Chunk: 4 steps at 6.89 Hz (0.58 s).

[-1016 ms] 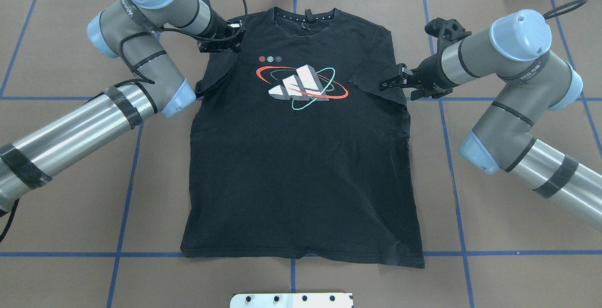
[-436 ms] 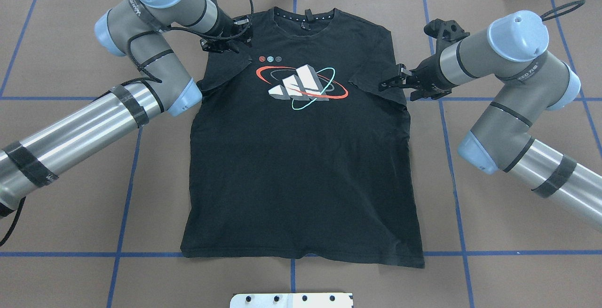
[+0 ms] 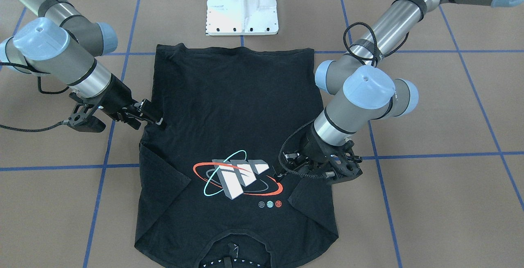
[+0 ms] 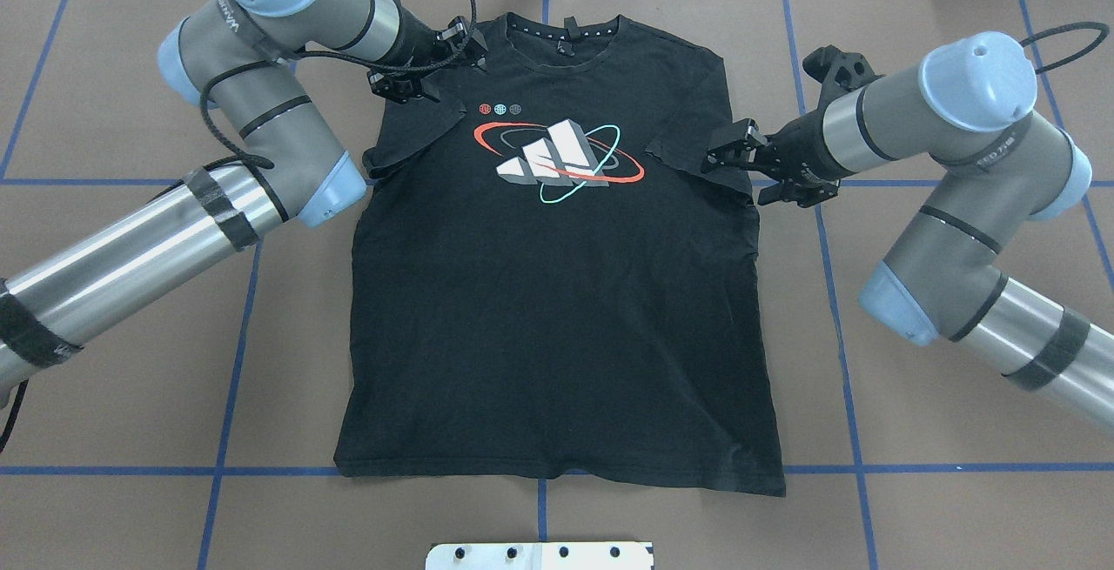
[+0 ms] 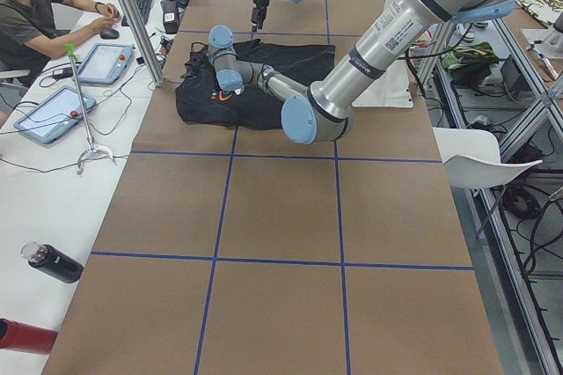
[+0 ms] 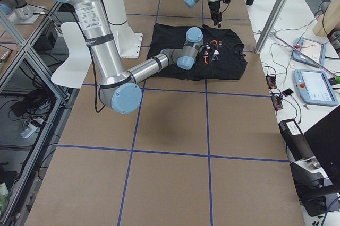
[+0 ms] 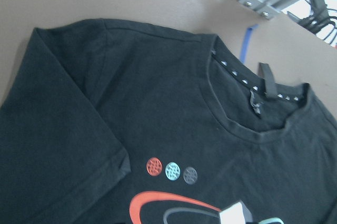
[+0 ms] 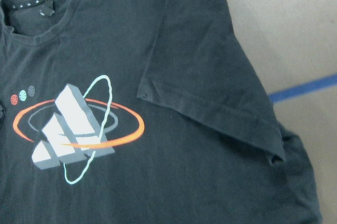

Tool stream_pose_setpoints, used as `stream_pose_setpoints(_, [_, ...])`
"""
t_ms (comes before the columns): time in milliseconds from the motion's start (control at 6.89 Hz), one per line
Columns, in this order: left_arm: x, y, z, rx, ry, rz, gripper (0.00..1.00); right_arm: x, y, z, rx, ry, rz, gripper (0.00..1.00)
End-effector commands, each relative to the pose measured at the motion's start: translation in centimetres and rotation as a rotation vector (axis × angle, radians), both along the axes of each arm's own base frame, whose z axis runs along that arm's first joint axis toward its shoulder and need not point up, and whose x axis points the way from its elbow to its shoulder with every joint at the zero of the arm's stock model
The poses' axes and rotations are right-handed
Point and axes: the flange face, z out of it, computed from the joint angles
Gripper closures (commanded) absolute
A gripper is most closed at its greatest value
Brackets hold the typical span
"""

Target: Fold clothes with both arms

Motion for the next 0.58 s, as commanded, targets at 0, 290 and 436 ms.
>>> stream_pose_setpoints(0, [-1.8, 2.9, -0.2, 0.010, 0.021, 0.017, 0.19, -0.6, 10.0, 0.3, -0.123, -0.024, 0.081, 0.00])
stream_pose_setpoints(290, [-1.7, 2.9, 0.0, 0.006, 0.018, 0.017, 0.19, -1.9, 18.3, 3.4, -0.219, 0.029, 0.087, 0.00])
stream_pose_setpoints(436, [-1.7, 2.9, 0.1, 0.005, 0.017, 0.017, 0.19, -3.5, 22.2, 3.4, -0.228, 0.034, 0.120, 0.01])
